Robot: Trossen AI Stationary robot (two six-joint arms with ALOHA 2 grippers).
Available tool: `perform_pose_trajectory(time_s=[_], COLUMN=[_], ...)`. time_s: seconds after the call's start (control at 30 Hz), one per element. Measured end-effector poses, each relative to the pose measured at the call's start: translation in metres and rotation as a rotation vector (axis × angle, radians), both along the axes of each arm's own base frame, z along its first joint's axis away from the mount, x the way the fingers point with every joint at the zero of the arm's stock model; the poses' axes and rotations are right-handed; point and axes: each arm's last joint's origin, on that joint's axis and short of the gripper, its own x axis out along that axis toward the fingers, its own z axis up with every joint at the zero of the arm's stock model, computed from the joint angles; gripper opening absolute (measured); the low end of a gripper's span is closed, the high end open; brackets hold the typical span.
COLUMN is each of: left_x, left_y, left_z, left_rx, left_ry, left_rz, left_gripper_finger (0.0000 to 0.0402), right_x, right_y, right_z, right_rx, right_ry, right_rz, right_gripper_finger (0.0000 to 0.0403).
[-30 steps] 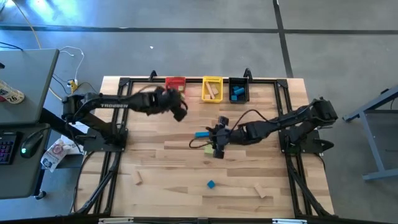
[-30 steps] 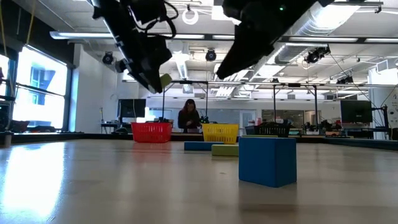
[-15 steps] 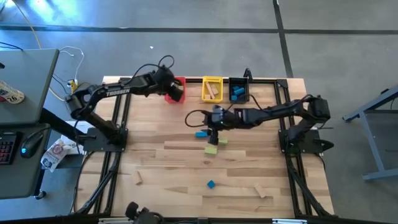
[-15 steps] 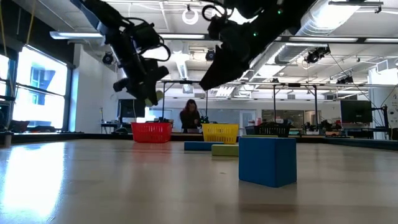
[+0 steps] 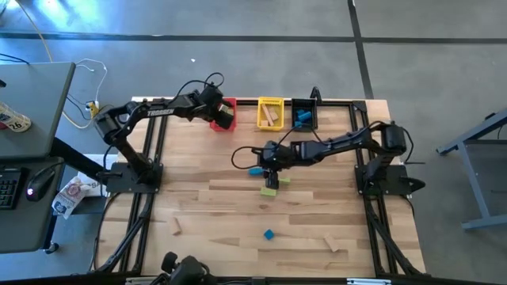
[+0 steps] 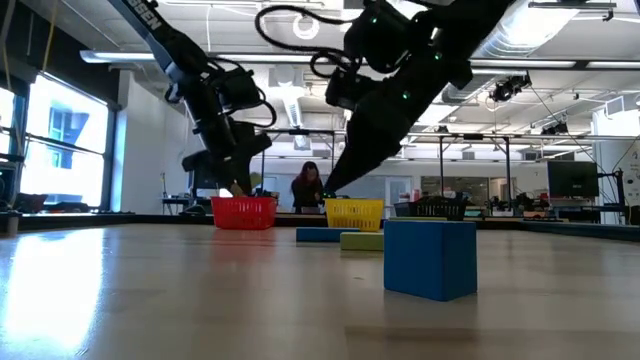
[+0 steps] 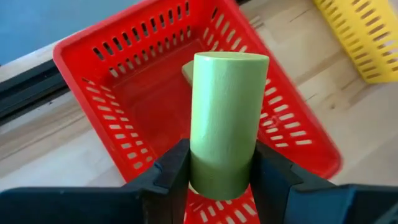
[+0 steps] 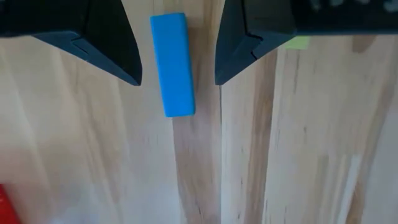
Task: Sort & place blocks by color
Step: Put the green block into the red bin, then put the blue block into the black bin
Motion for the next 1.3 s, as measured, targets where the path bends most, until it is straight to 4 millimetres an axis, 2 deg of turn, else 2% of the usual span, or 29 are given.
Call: perform_pose_trajectory(time_s=[0.33,0.63,0.83,1.03,1.17,1.3], left_x=[0.001,0.0,-0.001,-0.006,-0.011,-0.019], left_y=[0.006,0.006,0.002,-0.009,-0.025,-0.051], left_z=[-0.014,-0.011,0.005,0.033,0.057,0.076], left_rx=[-0.034,-0.016,-0.003,-0.006,-0.021,-0.022], left_ry=[0.011,0.015,-0.049,-0.18,-0.251,-0.231], left_rz=[-0.003,-0.026,-0.073,-0.145,-0.209,-0.268], left_gripper_finger=[0.0159,0.0195,0.0199,0.02,0.02,0.02], right_x=[0.003,0.003,0.004,0.005,0.006,0.007], right_y=[0.0,0.0,0.0,0.0,-0.001,0.0], right_z=[-0.02,-0.031,-0.031,-0.041,-0.048,-0.049], right_rx=[-0.008,-0.022,-0.038,-0.033,-0.028,-0.022], right_ry=[0.062,0.103,0.093,0.121,0.137,0.137], right_rz=[0.015,0.002,0.011,0.013,0.003,-0.002], right_gripper_finger=[0.019,0.019,0.019,0.019,0.019,0.0178])
